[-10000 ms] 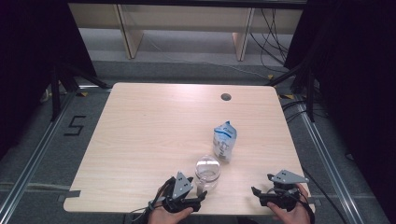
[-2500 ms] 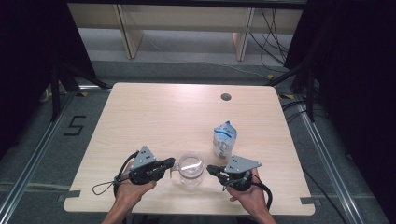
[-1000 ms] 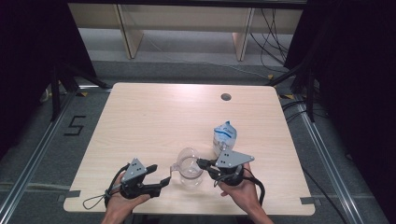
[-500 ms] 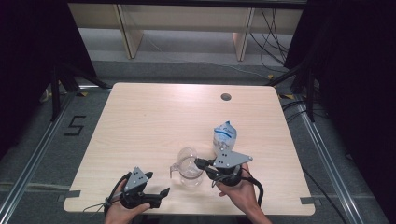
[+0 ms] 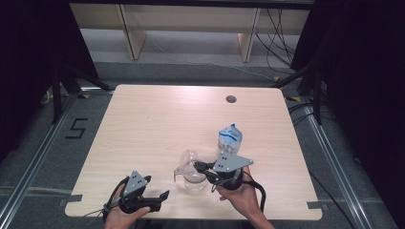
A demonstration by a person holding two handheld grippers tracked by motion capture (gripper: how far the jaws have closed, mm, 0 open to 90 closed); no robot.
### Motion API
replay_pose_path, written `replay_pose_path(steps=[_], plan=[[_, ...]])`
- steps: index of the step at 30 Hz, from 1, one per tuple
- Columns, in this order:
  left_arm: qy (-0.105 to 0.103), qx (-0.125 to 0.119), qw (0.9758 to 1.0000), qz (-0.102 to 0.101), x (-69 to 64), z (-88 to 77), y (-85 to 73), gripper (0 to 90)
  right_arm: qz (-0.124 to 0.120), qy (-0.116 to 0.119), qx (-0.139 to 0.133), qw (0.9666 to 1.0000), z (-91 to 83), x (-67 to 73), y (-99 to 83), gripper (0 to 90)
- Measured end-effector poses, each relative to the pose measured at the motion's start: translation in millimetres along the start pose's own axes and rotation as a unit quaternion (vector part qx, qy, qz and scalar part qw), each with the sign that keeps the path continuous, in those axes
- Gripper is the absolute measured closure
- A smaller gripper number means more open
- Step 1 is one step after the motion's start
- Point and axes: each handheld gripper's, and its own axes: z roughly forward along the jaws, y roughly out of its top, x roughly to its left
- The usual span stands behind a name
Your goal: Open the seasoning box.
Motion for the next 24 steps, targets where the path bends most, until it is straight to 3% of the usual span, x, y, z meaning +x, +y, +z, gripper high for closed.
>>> replay_pose_path(steps=[14, 15, 18, 21, 24], plan=[[-0.001, 0.0, 1.0, -0.003, -0.8, 2.3, -0.8, 15.0, -0.003, 0.009, -0.004, 0.9999, 9.5, 6.4, 5.5, 86.8], [-0.002, 0.001, 1.0, -0.001, -1.0, 2.7, -0.9, 15.0, -0.012, 0.014, -0.002, 0.9998, 10.9, 6.7, 7.0, 86.8], [-0.001, 0.002, 1.0, -0.001, -1.3, 3.5, -1.2, 15.0, -0.004, 0.012, -0.005, 0.9999, 12.8, 8.8, 7.5, 86.6], [-0.007, -0.001, 1.0, 0.0, -0.4, 3.0, -1.0, 15.0, -0.013, 0.012, -0.007, 0.9998, 14.6, 8.9, 8.3, 86.2], [-0.024, -0.012, 0.9996, -0.006, -1.3, 2.1, 0.0, 14.9, -0.005, 0.02, -0.003, 0.9998, 15.5, 9.8, 8.4, 85.9]])
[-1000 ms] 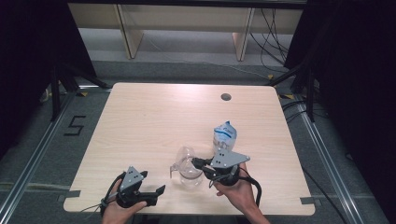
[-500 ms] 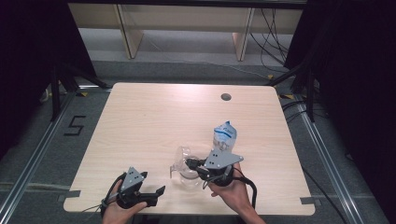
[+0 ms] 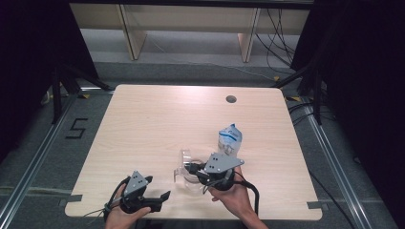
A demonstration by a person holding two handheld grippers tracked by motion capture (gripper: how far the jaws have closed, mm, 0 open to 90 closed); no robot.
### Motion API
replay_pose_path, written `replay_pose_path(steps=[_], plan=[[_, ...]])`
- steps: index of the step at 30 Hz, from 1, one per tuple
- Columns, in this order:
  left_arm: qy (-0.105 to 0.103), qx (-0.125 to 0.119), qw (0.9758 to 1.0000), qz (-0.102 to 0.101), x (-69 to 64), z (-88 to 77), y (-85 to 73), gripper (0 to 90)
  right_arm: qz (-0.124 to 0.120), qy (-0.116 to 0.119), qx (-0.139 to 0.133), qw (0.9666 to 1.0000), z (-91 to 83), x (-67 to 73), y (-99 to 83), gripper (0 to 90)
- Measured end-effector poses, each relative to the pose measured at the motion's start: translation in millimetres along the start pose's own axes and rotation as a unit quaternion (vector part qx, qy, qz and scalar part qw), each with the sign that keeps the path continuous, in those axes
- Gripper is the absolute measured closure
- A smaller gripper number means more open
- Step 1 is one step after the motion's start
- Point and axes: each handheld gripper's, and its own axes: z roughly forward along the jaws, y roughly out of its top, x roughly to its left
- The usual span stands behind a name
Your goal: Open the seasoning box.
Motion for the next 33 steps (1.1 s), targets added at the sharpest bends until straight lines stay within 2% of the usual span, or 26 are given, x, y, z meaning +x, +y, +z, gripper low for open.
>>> replay_pose_path(steps=[4, 5, 9, 13, 15, 17, 24, 29, 30, 33], plan=[[-0.004, -0.004, 1.0, 0.003, -2.0, 0.7, 0.1, 14.9, -0.003, -0.002, 0.0, 1.0, 4.5, 2.7, 1.3, 85.0], [-0.005, -0.003, 0.9999, 0.015, -0.8, 0.6, 0.7, 14.9, -0.003, -0.002, -0.001, 1.0, 4.8, 2.8, 1.5, 84.9], [-0.013, -0.009, 0.9999, -0.003, -1.3, 0.9, 0.2, 14.9, -0.003, -0.001, 0.0, 1.0, 5.9, 2.8, 1.5, 84.6], [-0.013, -0.008, 0.9999, 0.002, -1.2, 0.6, 0.5, 14.9, -0.001, 0.004, 0.002, 1.0, 7.5, 3.0, 1.6, 84.1], [-0.013, -0.005, 0.9999, 0.004, -1.1, 0.4, 0.5, 14.9, 0.004, -0.001, -0.001, 1.0, 8.9, 4.3, 1.6, 84.1], [-0.013, -0.008, 0.9999, 0.002, -1.9, 0.5, 0.4, 14.9, -0.005, 0.006, 0.008, 0.9999, 12.3, 6.5, 2.8, 83.7], [-0.013, -0.008, 0.9999, 0.002, -2.1, 0.5, 0.2, 14.9, -0.005, 0.008, 0.007, 0.9999, 15.1, 8.7, 2.4, 81.8], [-0.013, -0.006, 0.9998, 0.011, -1.9, -0.1, 0.5, 14.9, -0.005, 0.004, 0.006, 1.0, 11.4, 8.8, 2.0, 80.6], [-0.013, -0.005, 0.9998, 0.013, -1.8, -0.5, 0.4, 14.9, -0.002, -0.004, -0.002, 1.0, 5.8, 6.7, 1.0, 78.8], [-0.014, -0.007, 0.9999, 0.003, -2.7, 0.9, -0.2, 14.9, 0.0, -0.01, -0.002, 0.9999, -0.7, 4.6, -0.4, 75.6]])
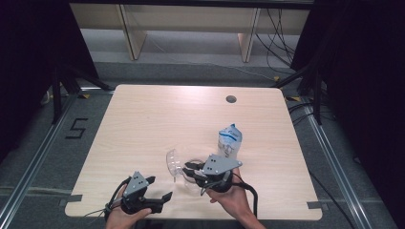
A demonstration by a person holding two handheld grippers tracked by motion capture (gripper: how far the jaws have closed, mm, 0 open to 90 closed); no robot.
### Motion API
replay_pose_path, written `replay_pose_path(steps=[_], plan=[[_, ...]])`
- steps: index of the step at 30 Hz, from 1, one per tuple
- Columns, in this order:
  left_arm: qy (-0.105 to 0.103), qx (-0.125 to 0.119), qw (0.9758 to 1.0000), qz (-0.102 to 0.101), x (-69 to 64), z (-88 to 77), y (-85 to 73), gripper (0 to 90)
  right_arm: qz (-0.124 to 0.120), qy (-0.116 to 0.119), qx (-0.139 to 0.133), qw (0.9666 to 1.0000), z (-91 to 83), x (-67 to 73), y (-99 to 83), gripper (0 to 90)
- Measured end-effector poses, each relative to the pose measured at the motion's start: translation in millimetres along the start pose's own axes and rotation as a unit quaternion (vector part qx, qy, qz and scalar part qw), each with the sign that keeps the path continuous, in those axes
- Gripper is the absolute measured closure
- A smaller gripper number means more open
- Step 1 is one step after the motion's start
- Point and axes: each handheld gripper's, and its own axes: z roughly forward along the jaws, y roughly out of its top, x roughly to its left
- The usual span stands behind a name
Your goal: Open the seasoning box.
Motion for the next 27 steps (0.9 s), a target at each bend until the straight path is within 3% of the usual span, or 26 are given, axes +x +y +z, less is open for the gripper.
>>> replay_pose_path(steps=[5, 8, 13, 20, 24, 27], plan=[[-0.005, 0.002, 1.0, 0.004, -1.8, 0.8, -0.2, 14.9, 0.004, -0.026, 0.0, 0.9996, -18.7, -5.8, -8.7, 63.1], [-0.002, 0.002, 1.0, 0.003, -2.3, 0.7, -0.2, 14.9, 0.0, -0.045, -0.004, 0.999, -27.3, -6.8, -13.4, 60.8], [-0.004, 0.001, 1.0, 0.002, -1.8, 0.8, -0.2, 14.9, 0.018, -0.082, 0.001, 0.9964, -51.9, -11.7, -31.0, 55.4], [0.001, 0.001, 1.0, 0.0, -2.9, 1.4, -0.4, 14.9, 0.034, -0.112, 0.005, 0.9931, -66.9, -17.9, -44.3, 50.2], [-0.002, 0.001, 0.9999, 0.012, -1.0, 0.2, 0.5, 14.9, 0.052, -0.134, 0.003, 0.9897, -73.5, -20.3, -53.0, 45.8], [0.001, 0.001, 1.0, 0.001, -2.6, 0.6, 0.1, 14.9, 0.052, -0.14, 0.006, 0.9887, -77.7, -21.8, -58.1, 43.4]])
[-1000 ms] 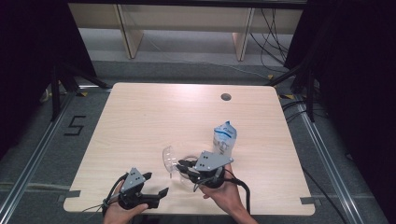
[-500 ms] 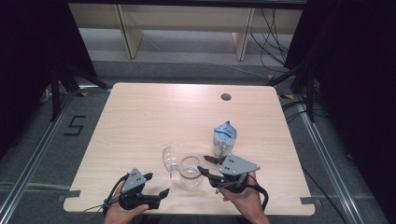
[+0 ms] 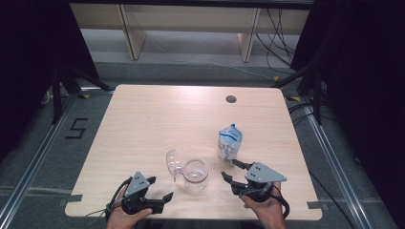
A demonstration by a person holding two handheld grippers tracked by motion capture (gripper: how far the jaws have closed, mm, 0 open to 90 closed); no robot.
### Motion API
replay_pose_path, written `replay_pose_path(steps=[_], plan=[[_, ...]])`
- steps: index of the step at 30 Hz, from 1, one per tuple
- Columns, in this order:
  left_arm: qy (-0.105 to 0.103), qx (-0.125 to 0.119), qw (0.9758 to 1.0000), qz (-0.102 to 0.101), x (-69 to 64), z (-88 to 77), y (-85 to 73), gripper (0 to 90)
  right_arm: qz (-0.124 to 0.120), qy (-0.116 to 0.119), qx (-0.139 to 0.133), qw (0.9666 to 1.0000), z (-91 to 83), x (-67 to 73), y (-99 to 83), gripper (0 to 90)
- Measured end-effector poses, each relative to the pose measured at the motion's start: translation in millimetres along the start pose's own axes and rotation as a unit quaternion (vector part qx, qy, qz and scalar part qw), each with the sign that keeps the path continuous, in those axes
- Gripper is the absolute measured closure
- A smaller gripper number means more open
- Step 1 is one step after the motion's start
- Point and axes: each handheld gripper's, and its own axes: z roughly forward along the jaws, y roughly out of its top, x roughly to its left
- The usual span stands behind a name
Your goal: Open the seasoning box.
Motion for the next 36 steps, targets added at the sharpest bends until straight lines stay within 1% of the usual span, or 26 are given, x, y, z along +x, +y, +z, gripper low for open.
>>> replay_pose_path(steps=[1, 2, 3, 4, 5, 6, 8, 9, 11, 12, 15, 16, 17, 18, 22, 23, 24, 25, 27, 28, 30, 31, 32, 33, 34, 36], plan=[[-0.003, -0.004, 1.0, 0.001, 0.2, 0.4, 0.0, 14.9, 0.0, 0.0, 0.0, 1.0, 0.0, 0.0, 0.0, 43.4], [-0.003, -0.005, 1.0, 0.002, 0.2, 0.2, 0.1, 14.9, 0.02, -0.001, 0.011, 0.9997, -2.9, -0.9, -3.3, 41.7], [-0.003, -0.004, 1.0, 0.004, 0.5, -0.1, 0.4, 14.9, 0.02, -0.002, 0.011, 0.9997, -3.5, -2.2, -4.4, 41.1], [-0.003, -0.005, 1.0, 0.003, 0.7, 0.0, 0.4, 14.9, 0.011, -0.016, 0.004, 0.9998, -4.0, -5.1, -6.0, 39.8], [-0.001, -0.005, 1.0, -0.005, 0.4, 0.4, 0.1, 14.9, 0.031, -0.026, 0.007, 0.9992, -5.0, -5.0, -8.4, 38.6], [-0.001, -0.005, 1.0, -0.005, 0.4, 0.4, 0.1, 14.9, 0.031, -0.026, 0.007, 0.9992, -5.0, -5.0, -8.4, 38.6], [-0.001, -0.004, 1.0, -0.005, 0.5, 0.4, 0.1, 14.9, 0.045, -0.032, 0.01, 0.9985, -6.9, -8.9, -11.8, 37.6], [-0.001, -0.004, 1.0, -0.005, 0.4, 0.4, 0.2, 14.9, 0.036, -0.038, 0.004, 0.9986, -6.7, -11.8, -13.4, 35.9], [0.002, -0.001, 1.0, -0.004, 0.0, 0.2, 0.5, 14.9, 0.054, -0.051, 0.009, 0.9972, -7.3, -15.8, -17.4, 33.1], [0.002, -0.001, 1.0, -0.004, 0.0, 0.2, 0.5, 14.9, 0.067, -0.052, 0.012, 0.9963, -7.0, -15.5, -18.4, 32.1], [0.001, 0.0, 1.0, -0.004, -0.1, 0.7, 0.5, 14.9, 0.069, -0.058, 0.008, 0.9959, -5.3, -19.9, -21.7, 29.3], [0.001, 0.0, 1.0, -0.004, 0.0, 0.8, 0.5, 14.9, 0.067, -0.074, 0.01, 0.995, -5.8, -23.7, -24.2, 27.8], [0.001, 0.0, 1.0, -0.005, 0.0, 0.9, 0.4, 14.9, 0.067, -0.074, 0.01, 0.995, -5.8, -23.7, -24.2, 27.8], [-0.002, 0.0, 1.0, -0.006, 0.5, 1.4, 0.3, 14.9, 0.084, -0.068, 0.011, 0.9941, -4.5, -25.1, -26.3, 27.2], [-0.002, -0.003, 0.9999, -0.011, -0.5, 2.3, 0.2, 14.9, 0.081, -0.073, 0.014, 0.994, -2.3, -27.1, -27.7, 24.6], [-0.007, -0.004, 0.9999, -0.008, -0.1, 2.2, 0.6, 14.9, 0.076, -0.074, 0.013, 0.9942, -1.3, -27.8, -28.4, 24.6], [-0.012, -0.005, 0.9999, -0.008, 0.3, 2.5, 0.8, 14.9, 0.086, -0.069, 0.016, 0.9937, -0.7, -27.2, -28.8, 24.5], [-0.012, -0.007, 0.9997, -0.018, -0.4, 3.2, 0.2, 14.9, 0.087, -0.067, 0.016, 0.9938, 1.6, -28.0, -29.8, 23.8], [-0.01, -0.003, 0.9998, -0.016, -0.3, 3.0, 0.4, 14.9, 0.082, -0.072, 0.017, 0.9939, 2.1, -28.9, -30.1, 23.7], [-0.009, -0.003, 0.9998, -0.017, -0.5, 2.9, 0.4, 14.9, 0.09, -0.08, 0.012, 0.9926, 4.2, -30.2, -31.3, 22.5], [-0.005, 0.0, 0.9999, -0.013, -0.6, 2.6, 0.6, 14.9, 0.087, -0.075, 0.013, 0.9933, 6.0, -32.3, -31.5, 21.7], [-0.004, 0.0, 0.9999, -0.012, -0.7, 2.9, 0.7, 14.9, 0.099, -0.076, 0.013, 0.9921, 7.4, -31.5, -31.8, 22.0], [-0.004, 0.001, 0.9999, -0.011, -0.7, 3.3, 0.7, 14.9, 0.085, -0.077, 0.018, 0.9932, 8.3, -34.1, -32.0, 22.1], [-0.005, 0.001, 0.9999, -0.011, -0.7, 3.9, 0.6, 14.9, 0.094, -0.077, 0.022, 0.9923, 9.5, -33.3, -32.4, 22.1], [-0.004, 0.002, 0.9999, -0.01, -0.7, 4.2, 0.5, 14.9, 0.086, -0.075, 0.016, 0.9933, 11.9, -35.8, -33.4, 21.9], [-0.003, 0.001, 0.9999, -0.012, -0.8, 5.4, 0.3, 14.9, 0.088, -0.073, 0.016, 0.9933, 14.5, -37.4, -34.4, 21.6]])
